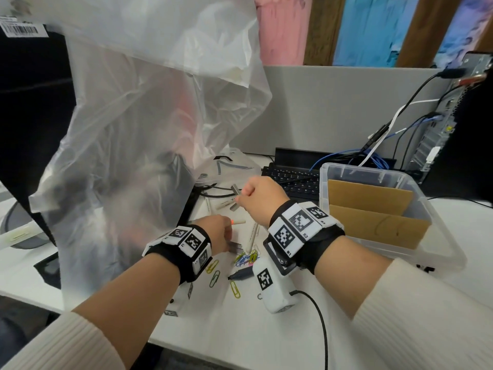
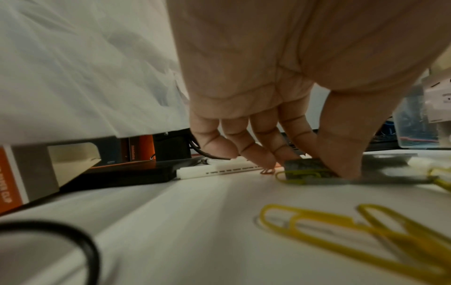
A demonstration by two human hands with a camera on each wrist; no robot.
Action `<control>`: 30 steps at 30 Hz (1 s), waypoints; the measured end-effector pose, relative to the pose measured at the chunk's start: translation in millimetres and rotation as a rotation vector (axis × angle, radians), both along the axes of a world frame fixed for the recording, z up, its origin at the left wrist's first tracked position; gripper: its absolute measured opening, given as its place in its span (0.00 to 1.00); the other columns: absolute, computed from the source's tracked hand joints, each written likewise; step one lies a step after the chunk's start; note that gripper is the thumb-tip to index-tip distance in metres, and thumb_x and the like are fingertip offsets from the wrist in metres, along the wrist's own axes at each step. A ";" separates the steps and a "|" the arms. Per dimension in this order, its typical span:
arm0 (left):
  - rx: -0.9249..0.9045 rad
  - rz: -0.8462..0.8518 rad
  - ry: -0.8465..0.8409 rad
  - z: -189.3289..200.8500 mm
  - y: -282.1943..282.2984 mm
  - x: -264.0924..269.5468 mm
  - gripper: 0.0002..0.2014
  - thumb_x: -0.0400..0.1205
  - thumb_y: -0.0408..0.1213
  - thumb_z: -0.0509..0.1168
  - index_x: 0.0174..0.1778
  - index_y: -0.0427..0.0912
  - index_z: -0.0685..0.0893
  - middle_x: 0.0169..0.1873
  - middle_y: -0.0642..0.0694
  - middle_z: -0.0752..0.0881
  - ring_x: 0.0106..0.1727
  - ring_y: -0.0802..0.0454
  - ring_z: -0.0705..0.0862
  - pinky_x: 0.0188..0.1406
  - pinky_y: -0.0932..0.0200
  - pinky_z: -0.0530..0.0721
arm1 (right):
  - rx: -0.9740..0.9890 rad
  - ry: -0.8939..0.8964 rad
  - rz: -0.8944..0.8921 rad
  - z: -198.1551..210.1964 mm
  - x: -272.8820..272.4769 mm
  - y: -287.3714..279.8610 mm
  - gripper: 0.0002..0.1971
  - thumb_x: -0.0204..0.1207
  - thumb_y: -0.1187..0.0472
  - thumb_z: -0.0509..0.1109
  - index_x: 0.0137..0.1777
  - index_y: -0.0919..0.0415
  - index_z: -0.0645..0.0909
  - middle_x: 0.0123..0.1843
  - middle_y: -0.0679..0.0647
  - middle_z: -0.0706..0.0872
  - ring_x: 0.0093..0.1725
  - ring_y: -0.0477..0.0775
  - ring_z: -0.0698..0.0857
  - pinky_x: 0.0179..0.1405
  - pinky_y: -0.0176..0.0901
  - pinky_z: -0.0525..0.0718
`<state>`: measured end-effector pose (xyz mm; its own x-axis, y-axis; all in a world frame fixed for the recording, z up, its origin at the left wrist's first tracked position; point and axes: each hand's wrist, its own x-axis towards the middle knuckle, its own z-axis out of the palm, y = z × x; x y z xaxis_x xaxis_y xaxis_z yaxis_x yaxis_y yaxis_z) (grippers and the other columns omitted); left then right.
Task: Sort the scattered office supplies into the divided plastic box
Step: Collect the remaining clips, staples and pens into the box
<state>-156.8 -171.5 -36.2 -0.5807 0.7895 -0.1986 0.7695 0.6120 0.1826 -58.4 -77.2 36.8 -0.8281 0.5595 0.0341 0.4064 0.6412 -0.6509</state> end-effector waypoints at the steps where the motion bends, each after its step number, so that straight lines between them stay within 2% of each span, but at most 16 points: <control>1: -0.002 -0.003 0.003 0.1 0.8 0.6 0.08 0.76 0.41 0.72 0.43 0.50 0.77 0.50 0.50 0.85 0.51 0.49 0.83 0.51 0.57 0.82 | -0.005 0.016 0.002 1.6 1.6 1.4 0.06 0.79 0.59 0.67 0.42 0.59 0.75 0.47 0.56 0.81 0.47 0.55 0.79 0.49 0.42 0.76; 5: -0.009 0.016 -0.030 -1.5 3.7 0.2 0.08 0.75 0.36 0.70 0.44 0.50 0.77 0.51 0.49 0.86 0.52 0.48 0.84 0.53 0.55 0.83 | -0.074 0.102 -0.003 6.2 8.5 7.9 0.07 0.77 0.59 0.70 0.39 0.58 0.77 0.40 0.52 0.81 0.43 0.52 0.79 0.47 0.42 0.77; 7: -0.034 0.007 -0.022 -0.2 3.8 1.7 0.07 0.76 0.43 0.71 0.46 0.51 0.81 0.51 0.50 0.86 0.51 0.49 0.84 0.51 0.57 0.83 | -0.142 0.143 -0.006 6.7 12.1 9.8 0.07 0.74 0.58 0.72 0.38 0.57 0.78 0.36 0.50 0.80 0.39 0.50 0.78 0.44 0.43 0.77; 9: -0.063 -0.006 -0.002 3.2 4.3 3.6 0.11 0.78 0.51 0.69 0.51 0.51 0.85 0.51 0.50 0.85 0.52 0.48 0.84 0.50 0.59 0.81 | -0.231 0.196 -0.007 8.2 16.4 9.8 0.06 0.72 0.61 0.74 0.39 0.60 0.79 0.35 0.52 0.81 0.36 0.51 0.78 0.38 0.44 0.77; 12: -0.102 0.018 -0.025 8.5 4.5 5.6 0.13 0.82 0.46 0.65 0.57 0.46 0.86 0.54 0.48 0.86 0.56 0.46 0.84 0.52 0.60 0.80 | -0.402 0.267 -0.013 11.1 25.1 8.2 0.05 0.73 0.67 0.72 0.42 0.64 0.77 0.32 0.59 0.80 0.28 0.52 0.76 0.26 0.42 0.74; 14: -0.094 0.043 -0.036 9.5 3.5 5.7 0.12 0.82 0.44 0.63 0.56 0.44 0.86 0.54 0.46 0.87 0.55 0.46 0.84 0.50 0.60 0.80 | -0.462 0.285 -0.015 12.3 31.8 7.6 0.06 0.75 0.68 0.71 0.44 0.64 0.75 0.33 0.60 0.79 0.25 0.49 0.74 0.22 0.40 0.72; 18: -0.063 0.081 -0.059 10.8 1.7 8.4 0.11 0.81 0.44 0.62 0.52 0.42 0.83 0.48 0.44 0.86 0.47 0.47 0.82 0.43 0.60 0.79 | -0.407 0.281 -0.009 9.7 42.5 8.0 0.06 0.75 0.66 0.71 0.44 0.64 0.75 0.29 0.58 0.80 0.27 0.50 0.77 0.27 0.43 0.77; 21: -0.018 0.103 -0.079 10.8 2.5 10.0 0.06 0.79 0.42 0.64 0.44 0.44 0.78 0.43 0.45 0.84 0.43 0.48 0.81 0.35 0.62 0.76 | -0.374 0.289 -0.013 7.8 45.1 8.2 0.07 0.74 0.66 0.71 0.42 0.63 0.74 0.30 0.59 0.82 0.30 0.52 0.79 0.35 0.47 0.79; 25: -0.014 0.084 -0.055 7.3 2.9 10.4 0.12 0.79 0.46 0.65 0.35 0.49 0.70 0.36 0.51 0.78 0.35 0.54 0.75 0.27 0.64 0.68 | -0.342 0.301 -0.017 6.7 46.7 6.6 0.06 0.74 0.65 0.71 0.41 0.64 0.75 0.30 0.58 0.84 0.32 0.53 0.80 0.39 0.50 0.81; 30: 0.058 0.094 -0.140 5.8 2.7 7.3 0.09 0.73 0.41 0.73 0.33 0.48 0.78 0.32 0.52 0.80 0.34 0.54 0.78 0.28 0.64 0.75 | -0.302 0.293 -0.010 7.5 51.3 4.9 0.09 0.75 0.63 0.71 0.49 0.68 0.77 0.34 0.58 0.86 0.32 0.50 0.82 0.43 0.53 0.84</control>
